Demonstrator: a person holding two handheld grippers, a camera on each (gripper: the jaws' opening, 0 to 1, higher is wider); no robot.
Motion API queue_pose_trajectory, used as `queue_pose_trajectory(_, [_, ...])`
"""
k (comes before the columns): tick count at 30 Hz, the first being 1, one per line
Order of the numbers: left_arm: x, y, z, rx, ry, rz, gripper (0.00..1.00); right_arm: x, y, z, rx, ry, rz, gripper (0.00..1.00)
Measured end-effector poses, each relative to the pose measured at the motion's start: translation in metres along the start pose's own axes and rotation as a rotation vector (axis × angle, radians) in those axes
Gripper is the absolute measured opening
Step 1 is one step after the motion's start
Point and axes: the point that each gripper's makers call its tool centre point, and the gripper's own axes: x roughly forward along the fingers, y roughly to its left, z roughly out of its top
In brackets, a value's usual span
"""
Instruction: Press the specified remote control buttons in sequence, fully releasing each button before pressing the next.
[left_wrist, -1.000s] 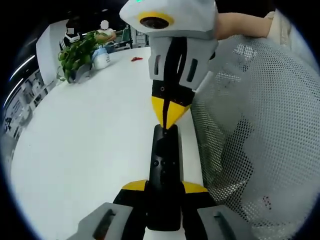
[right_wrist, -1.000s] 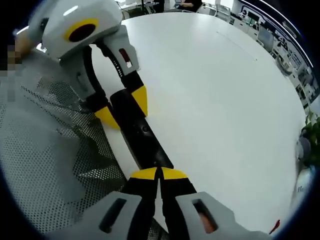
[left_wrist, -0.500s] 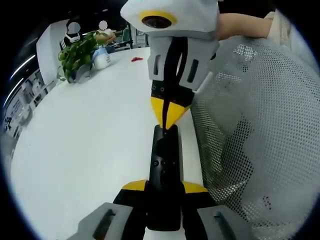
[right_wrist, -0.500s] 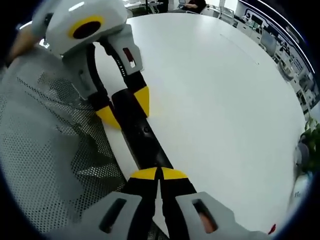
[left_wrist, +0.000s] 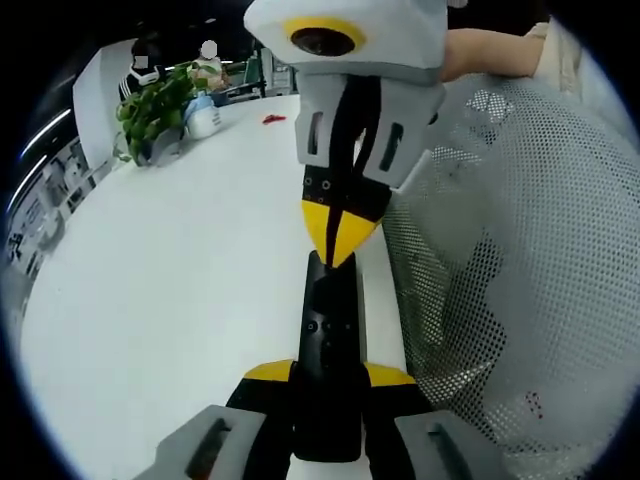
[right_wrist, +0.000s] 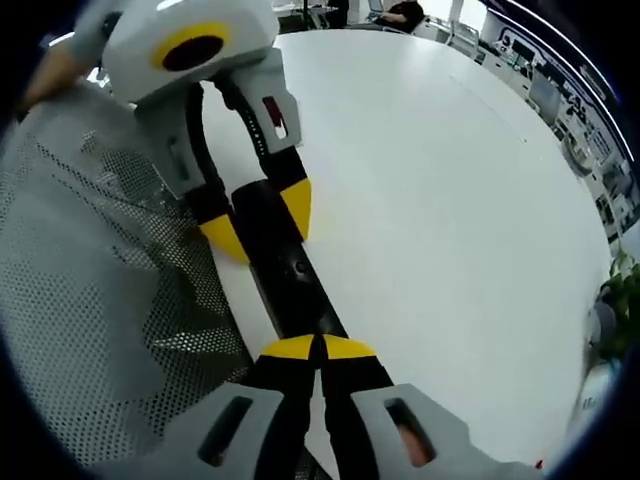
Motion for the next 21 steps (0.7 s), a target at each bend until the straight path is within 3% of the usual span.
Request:
queue_pose_trajectory(14, [0.0001,-0.0002,0.0003,0.012,0.001,-0.007,0.25,-0.0002,-0.0013,-0.0001,0.086,-0.039,0.040,0.00])
queue_pose_trajectory(21, [-0.0002,0.0000,0.0003,0.003,-0.010,-0.007,0.25,0.0004,0.0004,0.0004,0.004,-0.017,0.021,0.00])
